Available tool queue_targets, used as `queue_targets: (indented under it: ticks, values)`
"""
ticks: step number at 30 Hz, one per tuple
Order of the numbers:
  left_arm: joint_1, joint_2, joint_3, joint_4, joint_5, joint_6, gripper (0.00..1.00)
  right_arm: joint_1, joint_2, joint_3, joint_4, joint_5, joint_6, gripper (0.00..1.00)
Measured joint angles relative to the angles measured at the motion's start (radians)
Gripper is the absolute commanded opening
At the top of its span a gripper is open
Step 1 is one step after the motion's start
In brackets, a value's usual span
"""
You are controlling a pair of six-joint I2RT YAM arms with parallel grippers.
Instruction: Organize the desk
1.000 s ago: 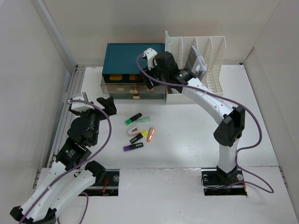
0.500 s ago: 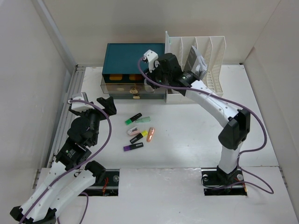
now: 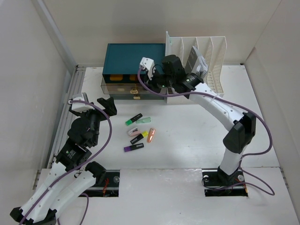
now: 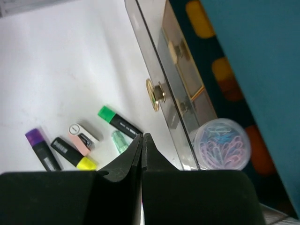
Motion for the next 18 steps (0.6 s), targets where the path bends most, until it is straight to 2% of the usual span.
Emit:
queue_targets:
  ticks: [7, 18]
  values:
    - [0.0, 0.0, 0.0, 0.0, -0.003, 0.0, 1.0, 0.0, 0.073, 0.001, -0.026, 0.079, -0.018, 0.0]
    - [0.0, 0.0, 0.0, 0.0, -0.007, 0.0, 1.0, 0.018, 0.085, -0.072, 0.114, 0.479, 0.015, 0.0]
